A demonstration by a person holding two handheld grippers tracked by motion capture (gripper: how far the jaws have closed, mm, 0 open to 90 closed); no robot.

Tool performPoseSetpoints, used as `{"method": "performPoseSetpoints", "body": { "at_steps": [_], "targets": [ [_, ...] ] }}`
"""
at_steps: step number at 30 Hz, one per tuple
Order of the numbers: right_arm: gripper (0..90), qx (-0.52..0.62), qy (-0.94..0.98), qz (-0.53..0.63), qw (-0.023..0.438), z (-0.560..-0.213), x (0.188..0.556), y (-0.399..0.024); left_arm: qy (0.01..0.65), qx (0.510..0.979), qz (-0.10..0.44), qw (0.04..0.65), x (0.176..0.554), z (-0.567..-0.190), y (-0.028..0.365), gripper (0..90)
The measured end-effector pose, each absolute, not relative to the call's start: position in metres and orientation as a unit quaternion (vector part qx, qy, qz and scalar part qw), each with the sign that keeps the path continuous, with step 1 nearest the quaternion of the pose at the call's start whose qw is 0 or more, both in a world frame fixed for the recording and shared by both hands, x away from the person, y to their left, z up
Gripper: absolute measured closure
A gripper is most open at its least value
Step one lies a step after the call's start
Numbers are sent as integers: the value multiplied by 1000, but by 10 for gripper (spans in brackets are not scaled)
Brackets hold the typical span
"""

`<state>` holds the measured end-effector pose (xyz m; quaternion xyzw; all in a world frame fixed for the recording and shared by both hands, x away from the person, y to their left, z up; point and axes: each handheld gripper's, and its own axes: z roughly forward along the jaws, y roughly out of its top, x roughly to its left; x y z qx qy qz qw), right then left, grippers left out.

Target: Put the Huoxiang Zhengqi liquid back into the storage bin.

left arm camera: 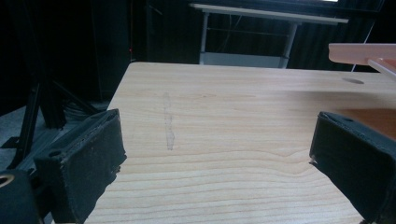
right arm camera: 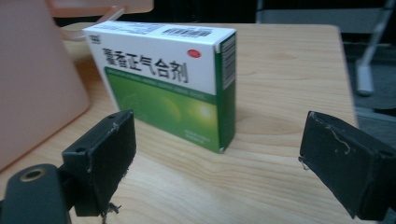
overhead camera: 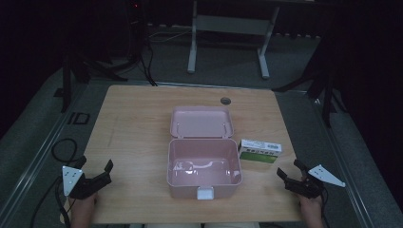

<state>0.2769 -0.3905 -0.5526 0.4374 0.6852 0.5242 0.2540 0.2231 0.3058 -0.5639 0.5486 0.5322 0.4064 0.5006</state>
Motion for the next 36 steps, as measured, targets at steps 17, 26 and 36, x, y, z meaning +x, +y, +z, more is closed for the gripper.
{"method": "performPoseSetpoints", "body": {
  "at_steps": [17,26,36],
  "targets": [
    [133,308,833,446,110,-544,302,-374,531,550,400,505,223,-564,307,31],
    [130,233,905,353,37,-528,318,-340,530,551,397,508,223,-564,308,31],
    [129,177,953,244,32,-514,325,-316,528,553,395,508,224,-564,308,31]
  ]
}}
